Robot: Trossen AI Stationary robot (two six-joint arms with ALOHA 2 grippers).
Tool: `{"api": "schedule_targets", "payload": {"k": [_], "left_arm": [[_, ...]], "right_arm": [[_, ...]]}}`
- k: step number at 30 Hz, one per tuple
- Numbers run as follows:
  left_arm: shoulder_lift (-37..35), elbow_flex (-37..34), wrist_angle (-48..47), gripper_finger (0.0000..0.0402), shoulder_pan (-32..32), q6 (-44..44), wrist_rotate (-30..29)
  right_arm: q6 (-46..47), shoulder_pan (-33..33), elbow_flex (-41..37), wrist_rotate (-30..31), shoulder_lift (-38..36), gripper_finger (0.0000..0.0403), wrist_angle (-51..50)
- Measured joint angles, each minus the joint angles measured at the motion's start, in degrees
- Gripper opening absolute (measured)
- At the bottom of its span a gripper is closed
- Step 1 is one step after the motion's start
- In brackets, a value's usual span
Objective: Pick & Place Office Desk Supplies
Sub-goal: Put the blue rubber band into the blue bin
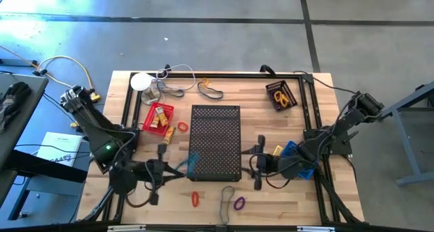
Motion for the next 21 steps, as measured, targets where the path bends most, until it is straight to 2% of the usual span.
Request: {"api": "schedule_targets", "payload": {"k": [4,9,16,21], "left_arm": [[2.75,0.02,12.02,0.0001,2.16,8.77,0.27],[6.79,0.04,23.24,0.0001,5.87,14.72,1.59],[9.41,0.02,26.81,0.0001,10.87,15.43,11.25],[9.40,0.02,27.14,0.0001,12.73,14.85,12.65]], "right_arm": [[-1.63,-1.02,0.02,-7.44,0.23,0.0205,5.91],[-4.90,-2.98,-0.03,-8.97,1.18,0.0205,12.12],[-6.34,-6.45,0.00,-15.47,4.89,0.0205,21.66],[-7.30,-8.25,0.02,-17.48,8.67,0.0205,25.65]]}}
